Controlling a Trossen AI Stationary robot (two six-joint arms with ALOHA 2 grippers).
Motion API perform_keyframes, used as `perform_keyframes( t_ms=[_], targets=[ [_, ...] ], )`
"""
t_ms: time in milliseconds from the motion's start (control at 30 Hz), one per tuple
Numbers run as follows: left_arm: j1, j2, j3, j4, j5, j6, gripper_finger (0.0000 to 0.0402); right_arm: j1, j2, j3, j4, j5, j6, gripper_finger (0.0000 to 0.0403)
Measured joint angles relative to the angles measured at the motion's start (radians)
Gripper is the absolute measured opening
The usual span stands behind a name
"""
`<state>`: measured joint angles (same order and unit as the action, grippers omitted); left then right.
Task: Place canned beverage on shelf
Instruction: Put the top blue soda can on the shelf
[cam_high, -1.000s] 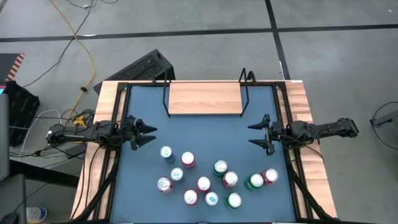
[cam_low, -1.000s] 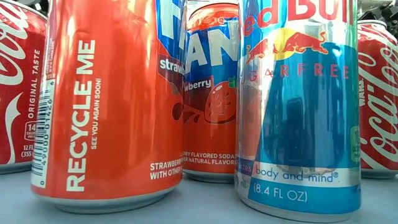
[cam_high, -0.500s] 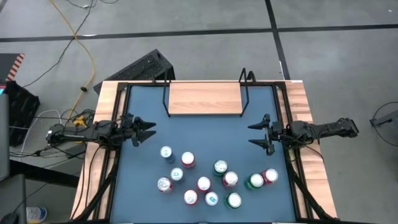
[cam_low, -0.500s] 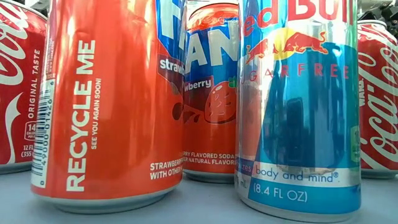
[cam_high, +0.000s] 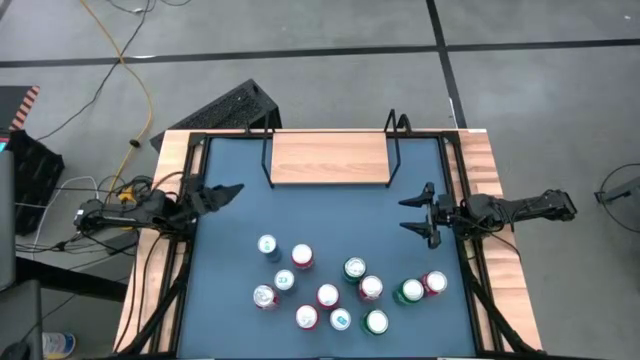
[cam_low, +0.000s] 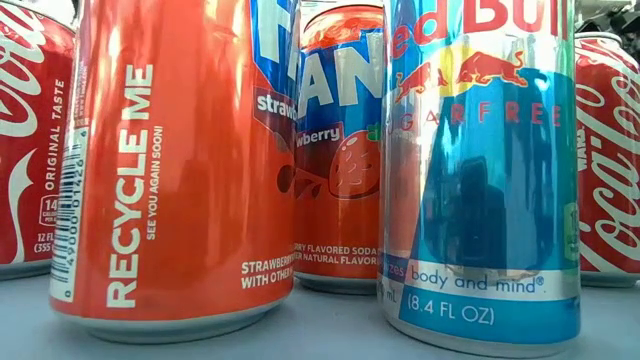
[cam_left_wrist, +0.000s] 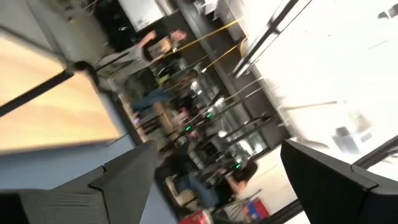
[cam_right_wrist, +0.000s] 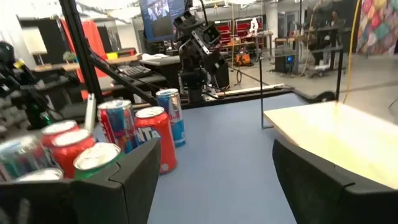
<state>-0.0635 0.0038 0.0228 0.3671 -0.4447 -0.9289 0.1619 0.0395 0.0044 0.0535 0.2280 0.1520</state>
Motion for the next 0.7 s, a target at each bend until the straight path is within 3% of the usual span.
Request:
perform_keyframes(
  t_ms=[300, 467, 700],
  targets=[
    [0.000, 0.041, 0.211, -0.001, -0.019, 0.100, 0.0329, -0.009, 0.000, 0.000, 0.123, -0.011, 0.251, 0.0301],
    [-0.001, 0.120, 0.320, 0.002, -0.102, 0.236, 0.0329, -0.014, 0.000, 0.000, 0.277, -0.011, 0.435, 0.0302],
    [0.000, 0.230, 0.397, 0.000, -0.126, 0.247, 0.0329, -0.013, -0.002, 0.017, 0.485, -0.016, 0.461, 0.0302]
  ],
)
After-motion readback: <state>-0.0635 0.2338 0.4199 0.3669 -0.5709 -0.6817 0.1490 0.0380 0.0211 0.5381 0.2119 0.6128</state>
